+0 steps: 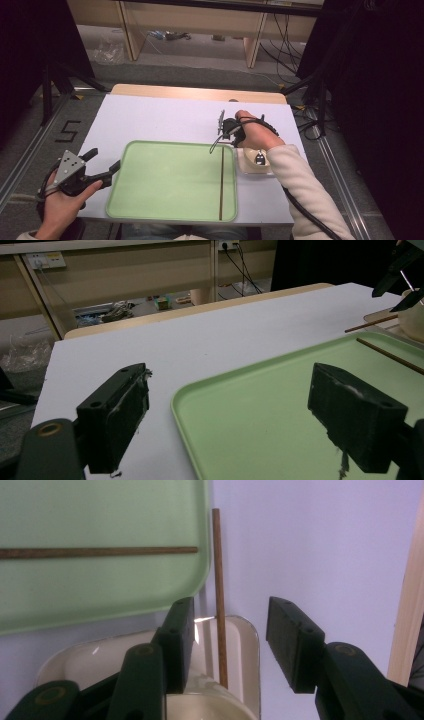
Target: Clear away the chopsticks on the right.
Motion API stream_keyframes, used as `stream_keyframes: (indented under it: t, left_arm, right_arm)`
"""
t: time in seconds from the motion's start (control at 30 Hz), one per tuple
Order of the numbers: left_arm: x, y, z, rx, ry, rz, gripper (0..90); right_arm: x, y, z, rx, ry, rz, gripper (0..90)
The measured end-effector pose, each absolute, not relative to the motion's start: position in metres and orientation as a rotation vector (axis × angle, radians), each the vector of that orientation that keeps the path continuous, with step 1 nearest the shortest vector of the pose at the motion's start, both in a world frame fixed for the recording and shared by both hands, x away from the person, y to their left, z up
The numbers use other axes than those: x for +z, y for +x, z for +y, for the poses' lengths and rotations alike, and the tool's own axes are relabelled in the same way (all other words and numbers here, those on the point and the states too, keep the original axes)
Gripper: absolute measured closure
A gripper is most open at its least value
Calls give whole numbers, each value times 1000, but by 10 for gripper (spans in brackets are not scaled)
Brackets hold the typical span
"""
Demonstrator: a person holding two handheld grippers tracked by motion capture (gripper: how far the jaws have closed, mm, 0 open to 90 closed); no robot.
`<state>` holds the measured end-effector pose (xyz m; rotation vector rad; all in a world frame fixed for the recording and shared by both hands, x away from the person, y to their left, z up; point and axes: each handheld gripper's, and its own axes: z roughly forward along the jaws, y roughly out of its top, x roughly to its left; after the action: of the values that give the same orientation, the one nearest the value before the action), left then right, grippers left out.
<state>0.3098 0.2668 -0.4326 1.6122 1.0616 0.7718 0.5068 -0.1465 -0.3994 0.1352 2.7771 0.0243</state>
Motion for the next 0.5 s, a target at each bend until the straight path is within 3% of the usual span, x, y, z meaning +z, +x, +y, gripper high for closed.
stream_keyframes:
  t: [0.5]
  left_arm:
    - [-433,310,267,772,1612,1062,161]
  right_arm:
    - [-410,514,-147,-11,87,2769,552]
